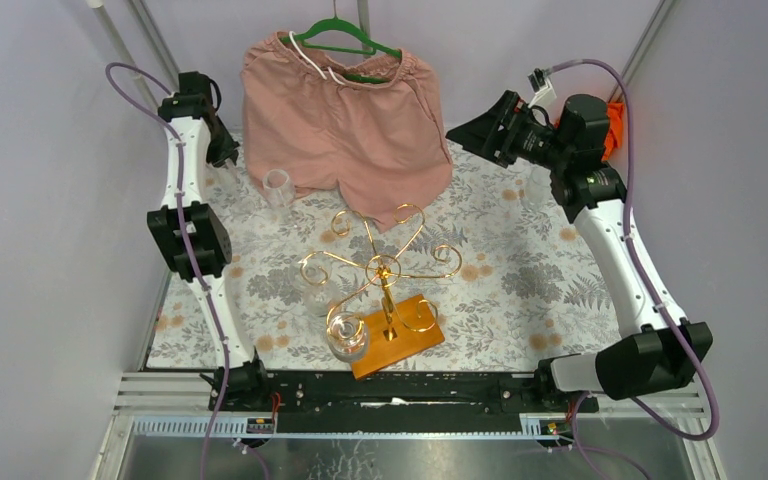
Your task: Take the wine glass off the wine glass rack
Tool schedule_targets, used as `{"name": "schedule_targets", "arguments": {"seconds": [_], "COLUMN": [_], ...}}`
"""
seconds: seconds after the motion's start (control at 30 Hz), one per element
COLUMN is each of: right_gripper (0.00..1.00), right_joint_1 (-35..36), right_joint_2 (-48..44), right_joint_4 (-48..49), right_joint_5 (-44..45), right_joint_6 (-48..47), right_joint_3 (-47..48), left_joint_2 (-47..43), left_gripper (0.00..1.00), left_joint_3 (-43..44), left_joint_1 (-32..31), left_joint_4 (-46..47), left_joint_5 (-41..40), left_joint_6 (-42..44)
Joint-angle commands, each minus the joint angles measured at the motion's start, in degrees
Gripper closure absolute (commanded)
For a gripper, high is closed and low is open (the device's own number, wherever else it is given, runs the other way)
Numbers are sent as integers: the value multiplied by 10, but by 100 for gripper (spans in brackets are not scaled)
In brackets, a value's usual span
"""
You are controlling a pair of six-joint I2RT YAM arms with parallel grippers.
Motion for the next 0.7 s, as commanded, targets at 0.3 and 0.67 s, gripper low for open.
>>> {"name": "schedule_targets", "arguments": {"seconds": [0.3, 0.67], "right_gripper": [0, 0], "right_joint_1": [-2, -2], "right_joint_2": [22, 25], "right_joint_4": [58, 114], "right_joint_5": [-22, -39], "right_joint_6": [29, 56], "right_joint_3": [-9, -28], "left_joint_2": [29, 30], "left_gripper": [93, 73], "left_joint_3": [23, 58], "left_joint_1": [-2, -1], "left_joint_4": [8, -16], "left_joint_5": [19, 31], "left_joint_6": [17, 27]}}
